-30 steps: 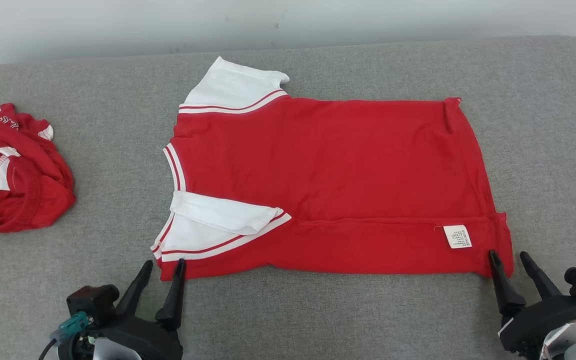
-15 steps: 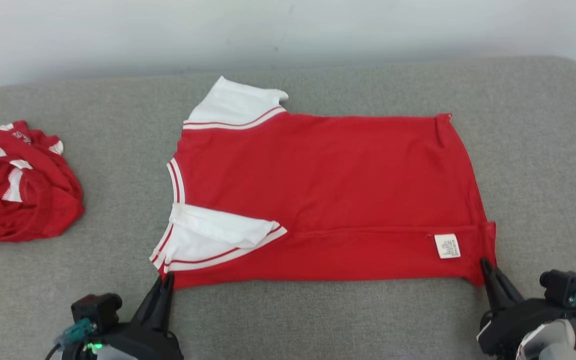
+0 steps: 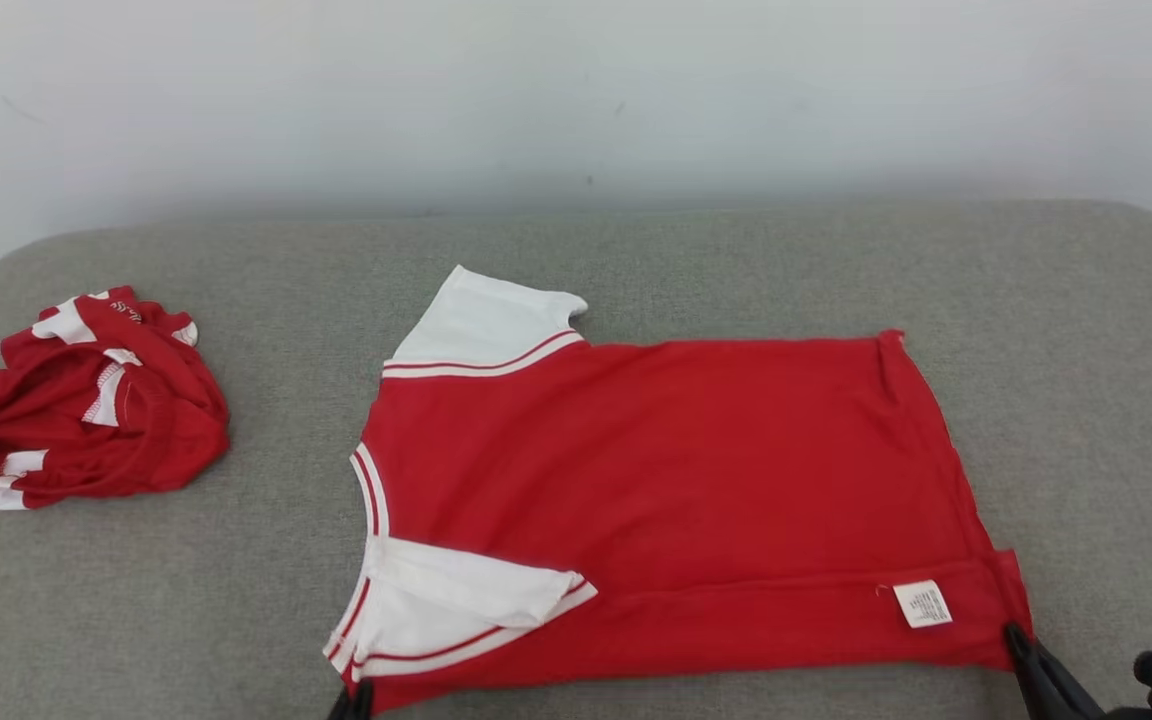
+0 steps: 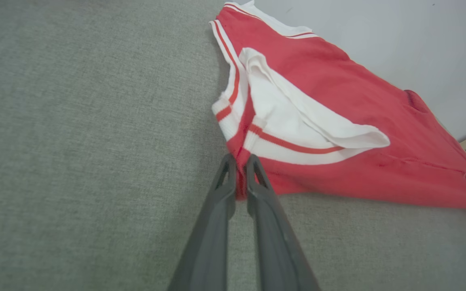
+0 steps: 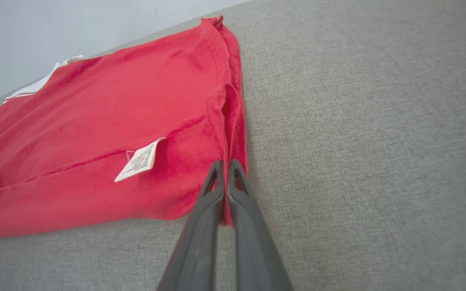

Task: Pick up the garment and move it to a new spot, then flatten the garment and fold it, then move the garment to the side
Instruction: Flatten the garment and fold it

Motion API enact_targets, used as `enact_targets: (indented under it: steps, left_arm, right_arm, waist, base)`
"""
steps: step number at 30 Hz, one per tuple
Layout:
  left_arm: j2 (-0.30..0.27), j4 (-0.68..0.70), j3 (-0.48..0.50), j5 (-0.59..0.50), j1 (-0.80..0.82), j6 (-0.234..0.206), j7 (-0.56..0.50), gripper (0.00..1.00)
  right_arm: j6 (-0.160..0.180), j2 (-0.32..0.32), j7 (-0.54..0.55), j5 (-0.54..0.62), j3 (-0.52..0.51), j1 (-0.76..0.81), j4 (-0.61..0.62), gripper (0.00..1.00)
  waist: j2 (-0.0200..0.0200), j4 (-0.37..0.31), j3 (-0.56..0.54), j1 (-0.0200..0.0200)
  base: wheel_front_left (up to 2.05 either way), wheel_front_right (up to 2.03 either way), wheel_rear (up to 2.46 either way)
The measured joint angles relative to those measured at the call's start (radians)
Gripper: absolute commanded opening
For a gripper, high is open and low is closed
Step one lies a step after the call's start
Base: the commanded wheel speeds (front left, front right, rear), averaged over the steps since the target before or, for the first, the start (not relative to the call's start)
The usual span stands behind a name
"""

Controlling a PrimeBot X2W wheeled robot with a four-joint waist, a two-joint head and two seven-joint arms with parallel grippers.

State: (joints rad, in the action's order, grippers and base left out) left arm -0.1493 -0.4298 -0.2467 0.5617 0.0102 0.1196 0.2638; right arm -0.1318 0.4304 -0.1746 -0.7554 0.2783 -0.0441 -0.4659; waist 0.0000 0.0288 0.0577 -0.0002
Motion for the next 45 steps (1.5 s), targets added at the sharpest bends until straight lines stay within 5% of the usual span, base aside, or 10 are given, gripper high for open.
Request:
enact_targets:
  steps: [5,6,7,8,24,32,45]
  left_arm:
    - [0.011,0.034,-0.005,-0.007,-0.039,-0.011,0.0,0.0]
    - [0.011,0.035,-0.003,-0.009,-0.04,-0.015,0.0,0.0]
    - [0.012,0.038,0.002,-0.011,-0.04,-0.021,0.0,0.62]
    - [0.017,0.044,0.013,-0.011,-0.04,-0.024,0.0,0.97]
    - [0.06,0.268,0.239,-0.176,-0.014,-0.053,0.0,1.0]
    - [0.067,0.311,0.265,-0.318,0.044,-0.04,0.0,1.0]
    - [0.086,0.287,0.288,-0.384,0.035,-0.014,0.0,1.0]
  right_arm:
    - [0.0,-0.012,0.04,0.001,-0.049,0.066,0.043,0.0]
    - [0.0,-0.021,0.042,0.004,-0.059,0.074,0.05,0.18]
    - [0.0,-0.031,0.042,0.011,-0.069,0.08,0.057,0.8]
    - [0.0,-0.04,0.042,0.017,-0.078,0.084,0.063,1.0]
    - [0.0,-0.162,-0.081,0.254,-0.223,0.098,0.273,1.0]
    - [0.0,-0.232,-0.087,0.409,-0.232,0.057,0.359,1.0]
    - [0.0,-0.292,-0.089,0.505,-0.242,0.076,0.362,1.0]
  waist:
    - [0.0,0.008,-0.002,0.0]
    - [0.0001,0.008,-0.003,0.0001]
    - [0.0,0.008,-0.003,0.0]
    - [0.0,0.008,-0.002,0.0]
    - [0.0,-0.015,-0.02,0.0001]
    - [0.0001,-0.021,-0.014,0.0002]
    - [0.0,-0.007,-0.017,0.0002]
  base:
    - [0.0,0.0,0.0]
    - [0.0,0.0,0.0]
    - [0.0,0.0,0.0]
    - [0.0,0.0,0.0]
    - [0.0,0.0,0.0]
    - [0.0,0.0,0.0]
    - [0.0,0.0,0.0]
